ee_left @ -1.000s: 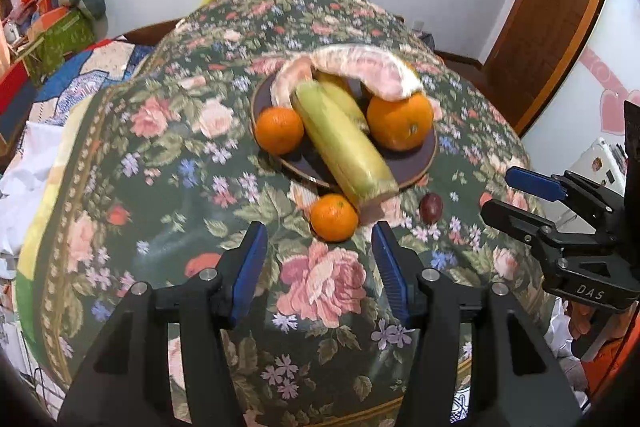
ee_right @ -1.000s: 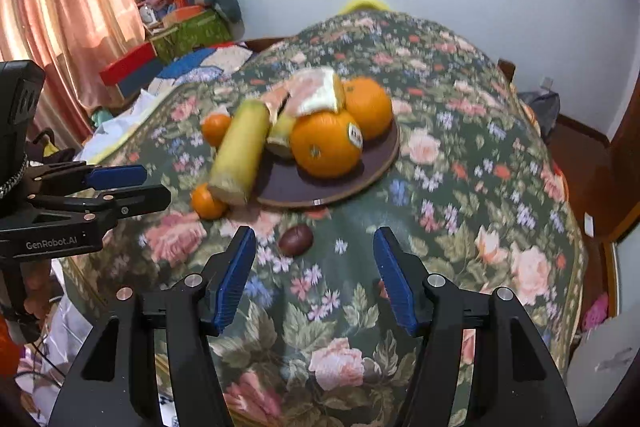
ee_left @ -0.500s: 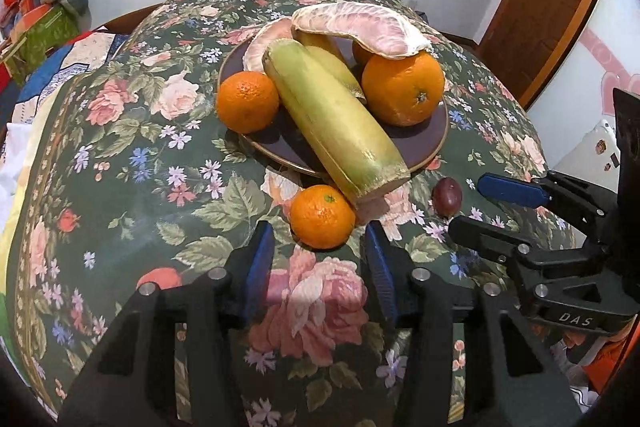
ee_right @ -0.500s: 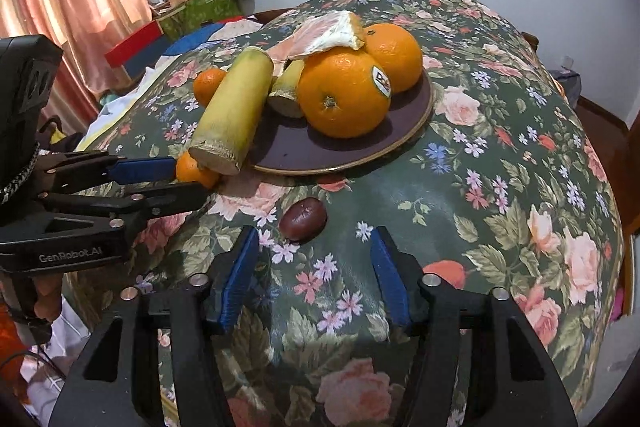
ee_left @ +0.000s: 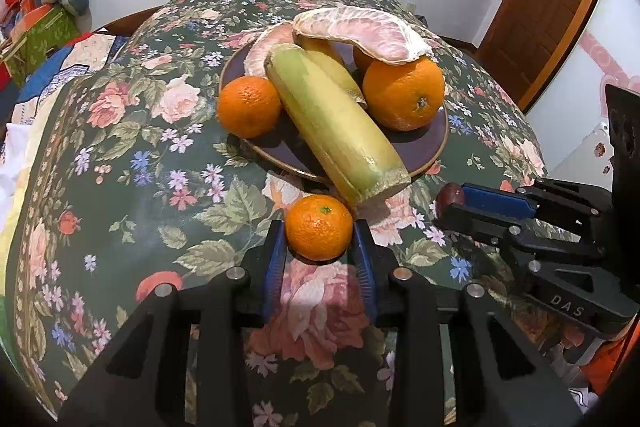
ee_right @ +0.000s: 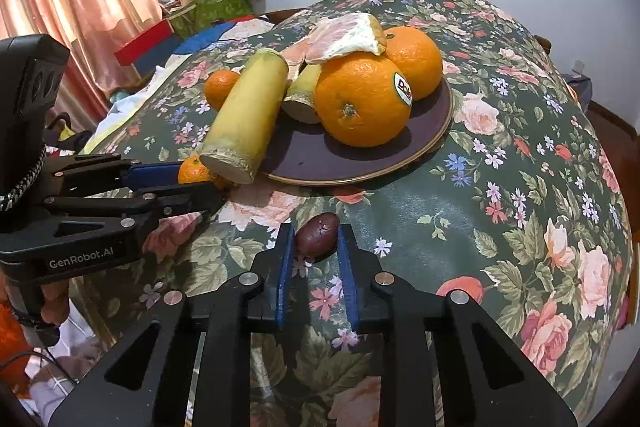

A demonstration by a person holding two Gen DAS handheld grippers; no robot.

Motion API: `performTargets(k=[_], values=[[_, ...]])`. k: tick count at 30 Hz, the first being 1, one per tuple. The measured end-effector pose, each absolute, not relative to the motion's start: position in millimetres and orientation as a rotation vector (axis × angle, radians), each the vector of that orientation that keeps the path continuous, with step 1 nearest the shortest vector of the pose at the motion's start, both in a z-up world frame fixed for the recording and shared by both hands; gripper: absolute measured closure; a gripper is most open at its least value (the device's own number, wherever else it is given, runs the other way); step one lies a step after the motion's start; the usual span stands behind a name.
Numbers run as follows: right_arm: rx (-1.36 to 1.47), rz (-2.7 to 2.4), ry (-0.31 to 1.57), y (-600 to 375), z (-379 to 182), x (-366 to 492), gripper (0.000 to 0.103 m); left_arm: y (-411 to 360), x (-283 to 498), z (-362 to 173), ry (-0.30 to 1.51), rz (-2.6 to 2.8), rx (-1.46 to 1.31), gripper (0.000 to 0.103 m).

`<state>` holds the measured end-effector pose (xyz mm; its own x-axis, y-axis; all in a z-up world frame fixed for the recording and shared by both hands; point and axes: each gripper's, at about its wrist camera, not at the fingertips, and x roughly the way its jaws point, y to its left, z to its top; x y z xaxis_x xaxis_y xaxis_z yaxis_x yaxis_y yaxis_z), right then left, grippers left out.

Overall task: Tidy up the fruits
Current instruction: 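Grasp the dark red grape with the right tool while the left tool grasps another mandarin, then place the grape on the plate while the left tool sets the mandarin beside it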

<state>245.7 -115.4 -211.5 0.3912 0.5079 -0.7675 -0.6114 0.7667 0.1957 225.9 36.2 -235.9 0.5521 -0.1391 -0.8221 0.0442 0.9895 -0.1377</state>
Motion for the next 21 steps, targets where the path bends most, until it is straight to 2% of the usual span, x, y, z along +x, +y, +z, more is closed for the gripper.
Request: performTargets(k=[21], values=[[-0.101,0.714,0.815,-110.3,-174.3,255.5,0.084,56.5,235.2,-187.7,0.868,-0.073,-0.133,0.069]])
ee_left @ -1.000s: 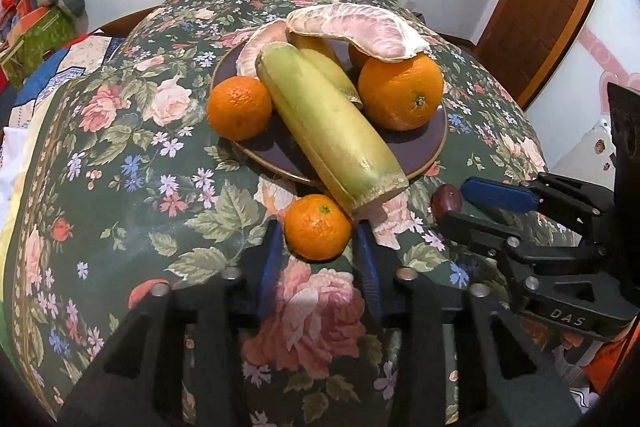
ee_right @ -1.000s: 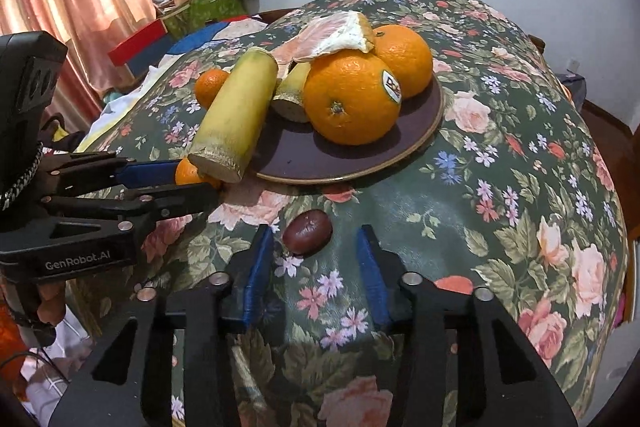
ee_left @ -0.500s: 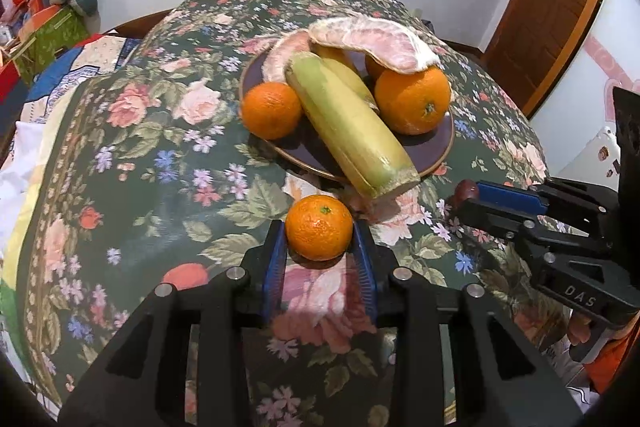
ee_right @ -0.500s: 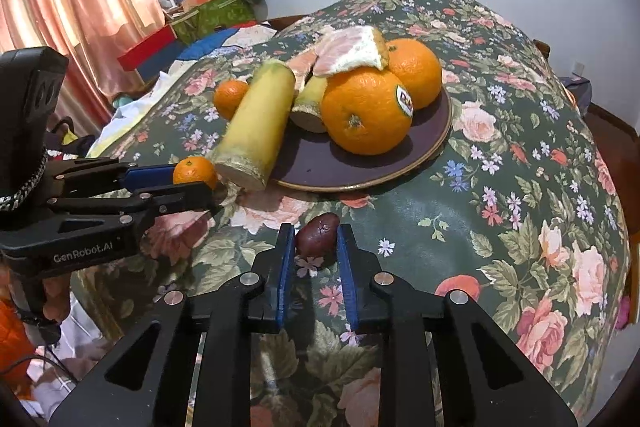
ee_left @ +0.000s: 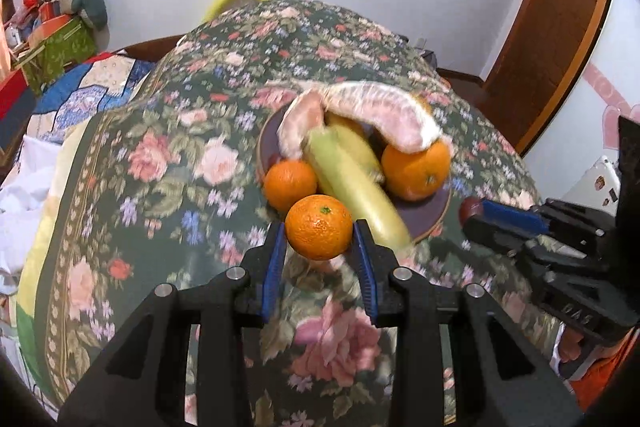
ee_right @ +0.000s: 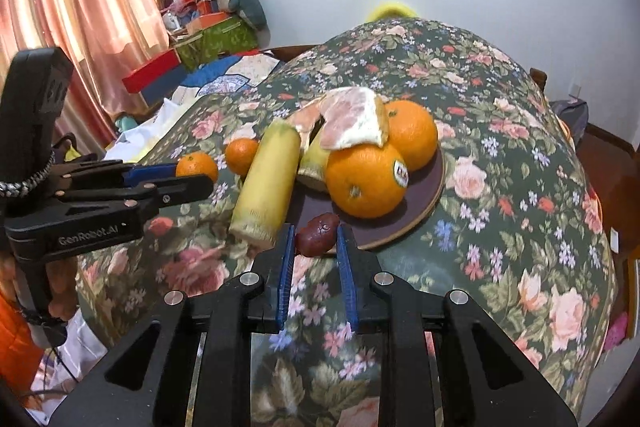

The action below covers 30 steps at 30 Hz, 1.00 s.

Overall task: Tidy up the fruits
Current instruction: 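Place the grape on the plate while the left tool sets the mandarin beside it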

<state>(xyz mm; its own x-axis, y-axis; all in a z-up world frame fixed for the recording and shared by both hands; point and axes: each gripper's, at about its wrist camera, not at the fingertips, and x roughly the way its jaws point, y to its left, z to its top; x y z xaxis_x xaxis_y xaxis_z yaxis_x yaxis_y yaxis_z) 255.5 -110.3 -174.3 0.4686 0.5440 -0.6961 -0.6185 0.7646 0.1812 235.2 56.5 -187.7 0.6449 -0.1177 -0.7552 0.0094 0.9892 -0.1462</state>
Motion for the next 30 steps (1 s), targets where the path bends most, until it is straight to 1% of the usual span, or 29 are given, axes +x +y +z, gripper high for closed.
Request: performTargets(k=[7,12,21,23,25,30], values=[[-0.081,0.702,0.821,-111.8,-177.9,269.7,0.083,36.1,253.9,-174.0,0.833,-0.141,-0.117,0.069],[-0.091,0.710,0.840,-110.1,-185.8,276.6,0.083,20.5,267.0,-180.7,0.850,-0.175,-0.110,0.069],[-0.071,0.708,0.876,-112.7,-198.4,284.6,0.083,18.9,279.2,-188.2,0.866,-0.187,-0.125,0.069],[-0.068,0.712,0.887,-112.8,-200.3,286.7,0.079,20.4,278.1,-187.3,0.862,-0.183,-0.124,0.069],[-0.061,0.704,0.884,-114.2,-200.0,286.7,0.068,22.5,275.4,-185.6,0.857,-0.179,-0.126,0.069],[-0.062,0.689,0.858,-119.2,-190.1,281.4,0.066,26.1,266.1,-176.2,0.835,-0.151,-0.114,0.069]])
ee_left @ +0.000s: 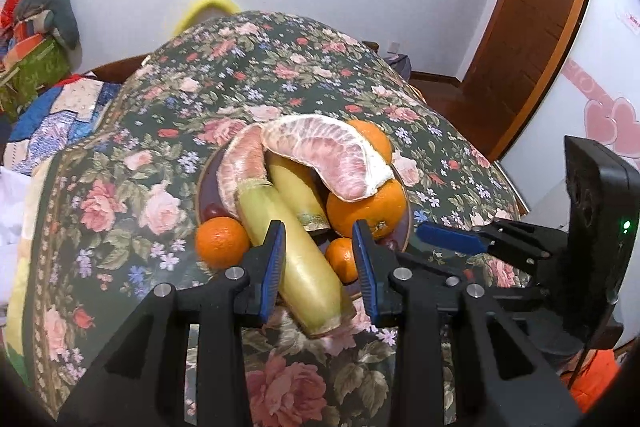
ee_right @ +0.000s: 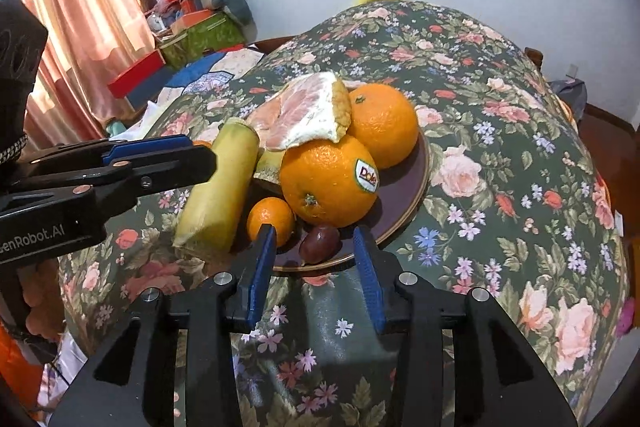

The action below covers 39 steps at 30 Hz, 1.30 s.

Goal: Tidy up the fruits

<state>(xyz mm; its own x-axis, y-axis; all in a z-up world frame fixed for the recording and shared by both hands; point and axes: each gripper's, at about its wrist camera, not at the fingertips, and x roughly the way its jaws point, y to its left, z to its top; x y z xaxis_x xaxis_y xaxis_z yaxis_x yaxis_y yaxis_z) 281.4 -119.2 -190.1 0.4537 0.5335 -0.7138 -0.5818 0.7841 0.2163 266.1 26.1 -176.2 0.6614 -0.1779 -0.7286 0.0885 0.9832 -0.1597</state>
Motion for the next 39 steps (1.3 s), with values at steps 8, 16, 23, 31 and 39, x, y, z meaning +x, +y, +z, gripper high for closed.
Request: performTargets(k=[8,16,23,31,39], values=[[-0.057,0.645,0.672,-140.0,-121.8,249.8,0.066,29.7,227.0,-125.0,0.703,-0.106,-0.109,0.069],[-0.013,0.611,0.440,-164.3,-38.4,193.7,0.066,29.1,155.3,-42.0,0.469,-0.085,-0.119,0.068],[0.011,0.567,0.271,-173.7,3.3,144.2,0.041,25.2,92.2,4.6,0.291,-0.052,-0.103,0.040],[0.025,0.504,0.170,-172.2,15.2,117.4,0.013,19.4,50.2,21.2,0.175,0.007,-0.074,0.010],[0.010,0.454,0.151,-173.2,9.0,107.6,0.000,19.8,39.4,16.1,0.170,0.029,-0.065,0.001]])
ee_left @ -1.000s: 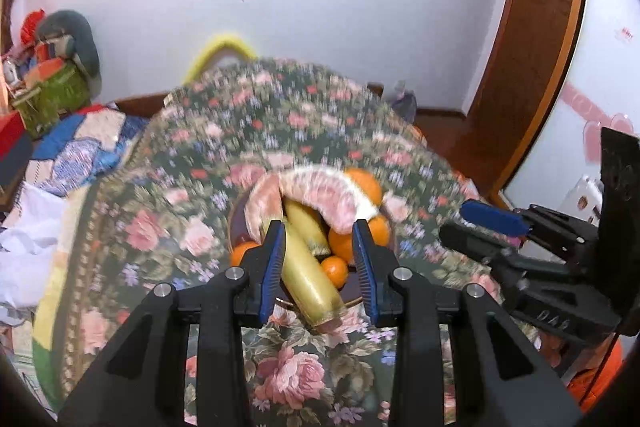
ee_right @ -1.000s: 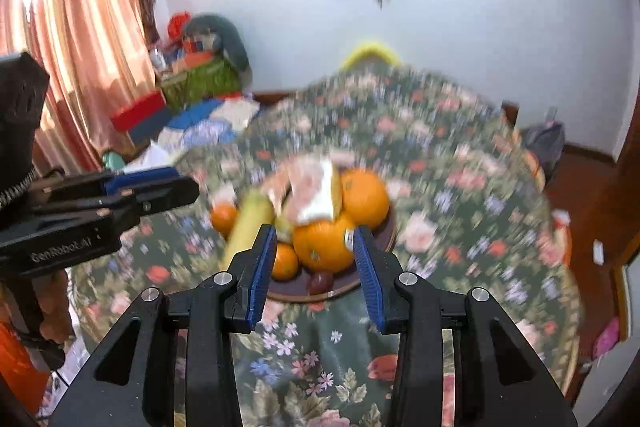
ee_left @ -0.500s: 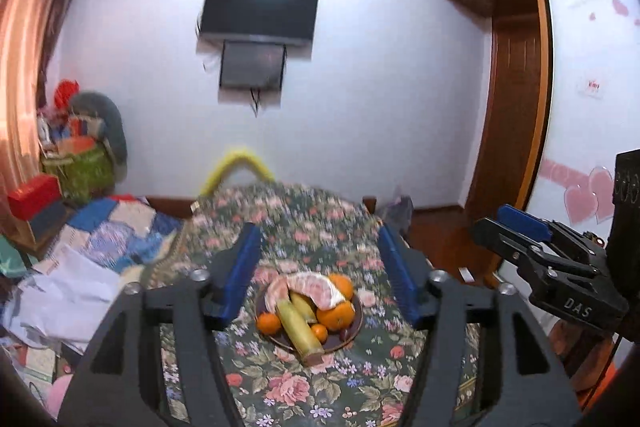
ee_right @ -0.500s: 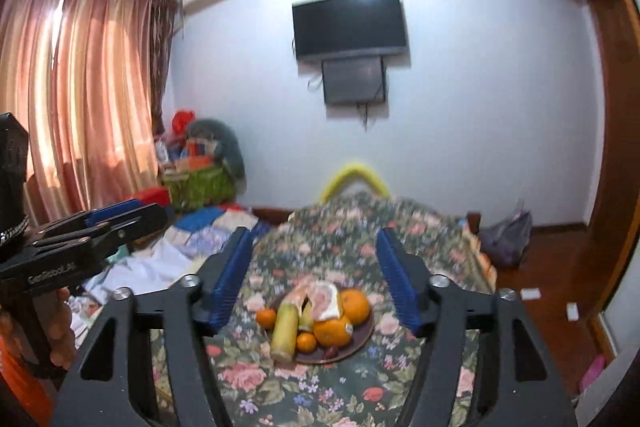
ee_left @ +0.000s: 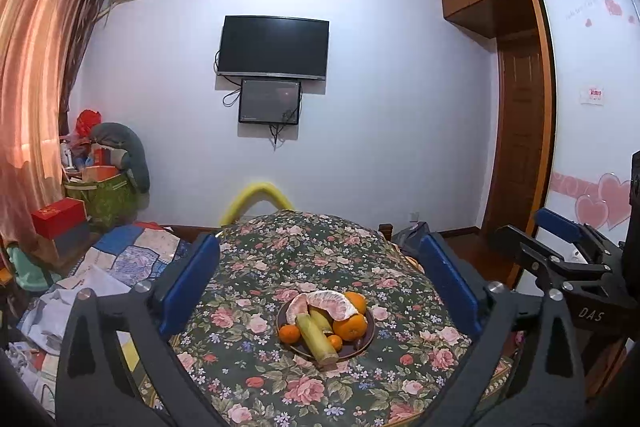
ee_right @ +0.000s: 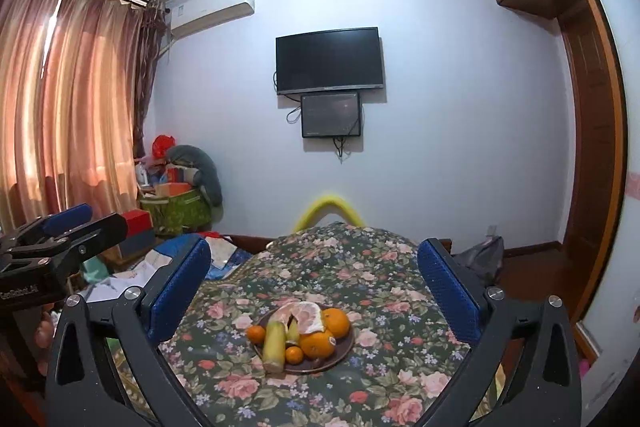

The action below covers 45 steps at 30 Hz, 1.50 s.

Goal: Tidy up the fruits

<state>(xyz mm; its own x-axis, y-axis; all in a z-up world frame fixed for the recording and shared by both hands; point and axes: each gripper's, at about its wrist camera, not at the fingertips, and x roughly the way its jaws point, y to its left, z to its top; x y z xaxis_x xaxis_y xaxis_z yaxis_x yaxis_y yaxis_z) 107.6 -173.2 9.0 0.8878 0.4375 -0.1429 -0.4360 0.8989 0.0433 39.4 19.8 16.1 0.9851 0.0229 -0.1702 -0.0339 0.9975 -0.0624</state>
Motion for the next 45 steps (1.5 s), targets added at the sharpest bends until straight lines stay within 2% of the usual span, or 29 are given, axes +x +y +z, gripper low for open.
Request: performTargets(k=[45], values=[[0.022,0.449,0.171,-181.2,10.1,95.7,0.000,11.9,41.7,6.1,0.199,0.021,-0.056,0.000]])
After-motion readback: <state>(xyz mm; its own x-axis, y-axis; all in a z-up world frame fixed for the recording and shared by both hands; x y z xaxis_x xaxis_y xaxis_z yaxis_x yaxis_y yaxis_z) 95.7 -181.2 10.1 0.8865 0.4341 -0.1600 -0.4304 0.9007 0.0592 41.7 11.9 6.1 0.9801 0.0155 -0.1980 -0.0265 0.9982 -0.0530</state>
